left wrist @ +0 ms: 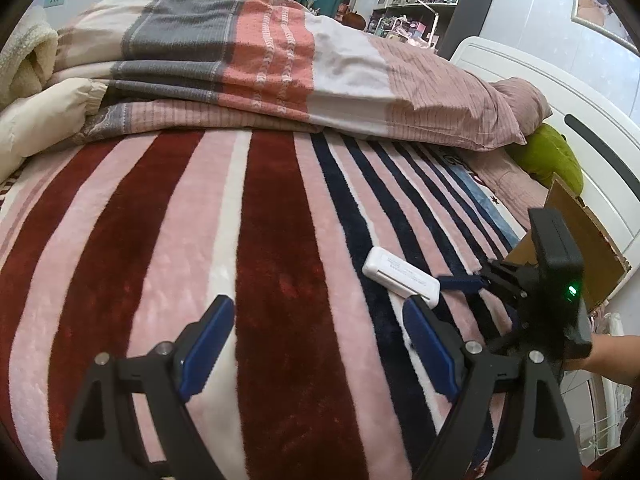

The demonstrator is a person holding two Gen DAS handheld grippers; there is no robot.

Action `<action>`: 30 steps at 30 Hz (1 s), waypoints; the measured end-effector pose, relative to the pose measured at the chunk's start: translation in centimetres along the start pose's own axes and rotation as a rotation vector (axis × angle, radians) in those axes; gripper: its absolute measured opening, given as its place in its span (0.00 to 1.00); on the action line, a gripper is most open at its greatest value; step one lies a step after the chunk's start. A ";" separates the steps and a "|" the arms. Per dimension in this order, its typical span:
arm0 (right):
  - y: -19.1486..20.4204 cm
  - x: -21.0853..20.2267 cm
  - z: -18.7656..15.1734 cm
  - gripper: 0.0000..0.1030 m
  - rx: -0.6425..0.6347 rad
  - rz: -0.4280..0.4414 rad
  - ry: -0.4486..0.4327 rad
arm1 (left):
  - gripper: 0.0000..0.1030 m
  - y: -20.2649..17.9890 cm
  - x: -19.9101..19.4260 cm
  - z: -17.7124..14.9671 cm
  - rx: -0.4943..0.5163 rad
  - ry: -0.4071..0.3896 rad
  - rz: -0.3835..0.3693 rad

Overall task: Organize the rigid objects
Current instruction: 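Reach the right gripper to the white power bank and grasp it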

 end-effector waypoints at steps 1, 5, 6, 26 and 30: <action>-0.3 0.3 0.3 0.74 0.014 -0.031 -0.007 | 0.81 0.0 -0.1 0.0 0.001 0.001 0.000; -0.9 1.5 1.5 0.59 0.024 -0.066 -0.016 | 0.81 0.0 -0.1 0.0 0.002 0.008 0.002; -0.9 1.5 1.7 0.49 0.021 -0.067 -0.021 | 0.81 0.0 -0.1 0.0 0.000 0.011 0.004; 4.3 -14.2 1.8 0.30 -0.040 0.057 -0.259 | 0.55 -12.5 -5.4 5.0 0.159 -0.076 -0.205; 3.0 -18.5 1.0 0.30 -0.027 0.026 -0.323 | 0.45 -17.4 -6.2 7.0 0.231 -0.115 -0.234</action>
Point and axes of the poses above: each gripper's, at about its wrist camera, not at the fingertips, and x roughly the way its jaws point, y to its left, z to its top, the point moved 1 cm from there along x, roughly the way its jaws point, and after that the axes turned 5 degrees about x, right-handed, at the moved point
